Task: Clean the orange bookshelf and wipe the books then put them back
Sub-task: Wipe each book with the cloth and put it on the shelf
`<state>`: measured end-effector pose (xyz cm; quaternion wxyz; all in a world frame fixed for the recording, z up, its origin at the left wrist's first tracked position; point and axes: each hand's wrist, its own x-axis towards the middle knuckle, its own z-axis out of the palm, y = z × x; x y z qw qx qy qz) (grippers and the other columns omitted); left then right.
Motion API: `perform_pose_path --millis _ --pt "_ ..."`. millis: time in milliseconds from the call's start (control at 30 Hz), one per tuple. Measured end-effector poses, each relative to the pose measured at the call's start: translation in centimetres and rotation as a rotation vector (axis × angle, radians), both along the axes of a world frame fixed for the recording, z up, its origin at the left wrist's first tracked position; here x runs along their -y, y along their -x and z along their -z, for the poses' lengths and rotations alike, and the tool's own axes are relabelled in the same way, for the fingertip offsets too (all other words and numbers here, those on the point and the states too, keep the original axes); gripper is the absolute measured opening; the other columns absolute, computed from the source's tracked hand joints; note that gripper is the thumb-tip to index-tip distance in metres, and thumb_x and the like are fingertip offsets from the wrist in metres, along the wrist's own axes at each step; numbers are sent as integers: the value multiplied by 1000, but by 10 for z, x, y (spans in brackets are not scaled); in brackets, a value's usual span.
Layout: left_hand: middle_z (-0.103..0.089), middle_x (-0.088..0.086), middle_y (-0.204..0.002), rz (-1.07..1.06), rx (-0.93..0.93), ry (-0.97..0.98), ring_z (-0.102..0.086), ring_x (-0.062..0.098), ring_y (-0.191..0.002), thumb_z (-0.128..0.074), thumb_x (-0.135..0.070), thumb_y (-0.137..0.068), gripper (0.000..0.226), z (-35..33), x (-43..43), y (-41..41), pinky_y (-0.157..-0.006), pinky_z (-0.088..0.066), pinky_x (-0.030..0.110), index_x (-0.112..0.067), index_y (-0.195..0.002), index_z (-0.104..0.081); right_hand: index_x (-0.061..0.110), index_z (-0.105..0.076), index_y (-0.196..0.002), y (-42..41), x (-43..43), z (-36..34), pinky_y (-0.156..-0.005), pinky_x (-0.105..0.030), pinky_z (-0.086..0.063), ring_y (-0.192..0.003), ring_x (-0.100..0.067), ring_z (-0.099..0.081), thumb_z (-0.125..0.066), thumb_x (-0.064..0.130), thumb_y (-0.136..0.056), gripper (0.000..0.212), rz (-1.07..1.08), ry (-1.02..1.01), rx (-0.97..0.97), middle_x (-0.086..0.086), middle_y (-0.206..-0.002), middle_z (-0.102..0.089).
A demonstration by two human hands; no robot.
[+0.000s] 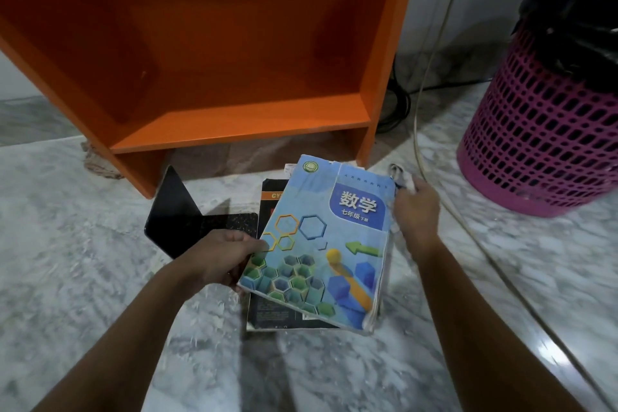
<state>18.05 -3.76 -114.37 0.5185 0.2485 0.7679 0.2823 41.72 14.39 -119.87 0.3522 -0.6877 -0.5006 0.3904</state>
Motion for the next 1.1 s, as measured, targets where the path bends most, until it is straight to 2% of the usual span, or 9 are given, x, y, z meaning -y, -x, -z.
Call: perform_pose_path --millis 100,267,333,467,567,633,767,967,1100 --pt "-74 7 -72 -99 -15 -38 -71 28 -68 -75 -39 -82 32 -4 -10 -6 -73 -57 40 -8 -91 -72 26 -66 -106 7 18 -1 -78 -39 -55 -87 -23 -68 -50 27 -82 28 -53 7 -47 2 -91 -71" --pt "-76 13 -100 -36 178 -79 -72 35 -92 -74 -41 -83 39 -9 -22 -15 -89 -56 51 -11 -109 -73 17 -55 -132 11 20 0 -70 -32 -56 -88 -18 -65 -47 20 -90 43 -102 -99 29 -6 -110 -64" --pt "-75 11 -102 -40 175 -94 -71 35 -96 -74 -34 -84 32 -4 -27 -22 -92 -54 53 -13 -108 -74 13 -50 -139 13 21 -2 -67 -21 -49 -90 -16 -61 -49 14 -95 44 -142 -70 73 -5 -115 -58" --pt "-74 4 -108 -30 141 -167 -70 29 -99 -69 -29 -90 23 0 -34 -36 -95 -53 50 -22 -112 -72 17 -50 -142 6 19 -8 -92 -30 -48 -116 -24 -56 -48 7 -89 54 -111 -150 71 -9 -128 -56" --pt "-74 -1 -107 -6 63 -228 -70 22 -97 -66 -30 -92 17 -5 -37 -43 -93 -55 45 -28 -109 -70 18 -58 -134 -3 12 -18 -98 -44 -50 -111 -26 -59 -43 11 -77 59 -17 -200 22 -8 -122 -61" --pt "-73 -3 -104 9 9 -259 -70 20 -94 -65 -30 -93 13 -15 -40 -44 -86 -56 40 -29 -106 -69 16 -56 -136 -5 14 -35 -100 -37 -47 -114 -22 -55 -46 2 -82 57 -36 -239 -7 -7 -125 -57" --pt "-73 -5 -100 108 -115 -317 -70 16 -87 -62 -30 -95 18 -53 -47 -43 -73 -54 29 -26 -110 -70 16 -57 -134 7 22 -72 -86 -22 -39 -104 -13 -52 -47 -5 -84 55 -211 -315 -34 -3 -115 -56" --pt "-74 2 -98 256 -270 -394 -70 22 -87 -60 -35 -96 14 -149 -47 -29 -77 -56 39 -27 -102 -69 23 -64 -123 40 29 -142 -67 -20 -44 -86 -16 -59 -49 8 -92 38 -478 -420 -112 -3 -104 -59" --pt "-74 0 -91 200 -346 -486 -68 15 -74 -59 -32 -97 10 -217 -36 -21 -63 -53 27 -31 -94 -69 23 -57 -135 54 34 -212 -81 -20 -44 -102 -13 -57 -48 3 -91 49 -518 -505 -123 2 -115 -59"
